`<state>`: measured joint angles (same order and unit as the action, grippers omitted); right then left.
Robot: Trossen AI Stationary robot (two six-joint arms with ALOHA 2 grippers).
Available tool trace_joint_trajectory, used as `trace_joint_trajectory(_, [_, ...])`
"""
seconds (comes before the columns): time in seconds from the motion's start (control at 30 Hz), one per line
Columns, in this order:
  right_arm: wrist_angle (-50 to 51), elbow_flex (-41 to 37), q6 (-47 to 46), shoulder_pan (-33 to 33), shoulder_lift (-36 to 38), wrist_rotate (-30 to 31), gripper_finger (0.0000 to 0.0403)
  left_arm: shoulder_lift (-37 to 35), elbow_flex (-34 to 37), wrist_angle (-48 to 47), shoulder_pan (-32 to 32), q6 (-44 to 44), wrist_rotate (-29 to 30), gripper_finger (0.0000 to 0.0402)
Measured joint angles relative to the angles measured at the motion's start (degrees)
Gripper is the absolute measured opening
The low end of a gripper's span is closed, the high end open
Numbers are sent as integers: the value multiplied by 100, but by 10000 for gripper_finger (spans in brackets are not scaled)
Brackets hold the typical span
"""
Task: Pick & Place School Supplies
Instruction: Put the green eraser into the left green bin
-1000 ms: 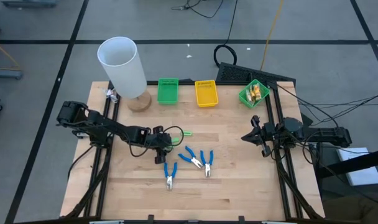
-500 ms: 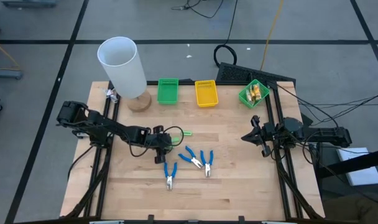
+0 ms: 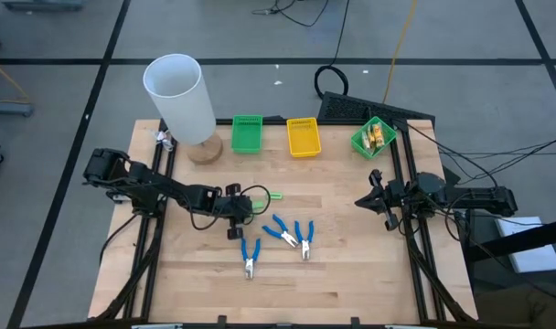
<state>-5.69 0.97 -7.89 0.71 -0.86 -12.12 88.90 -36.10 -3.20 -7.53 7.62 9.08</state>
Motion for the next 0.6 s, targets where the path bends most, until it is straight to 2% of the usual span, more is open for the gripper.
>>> trace_joint_trajectory(0.13, [0, 0, 1, 2, 0, 0, 4, -2, 0, 2, 0, 0, 10, 35])
trace_joint_trajectory(0.3, [0, 0, 1, 0, 1, 0, 4, -2, 0, 36, 0, 2, 37, 45])
trace_joint_trajectory(0.6, [0, 0, 1, 2, 1, 0, 4, -254, -258, 33, 0, -310, 643, 34])
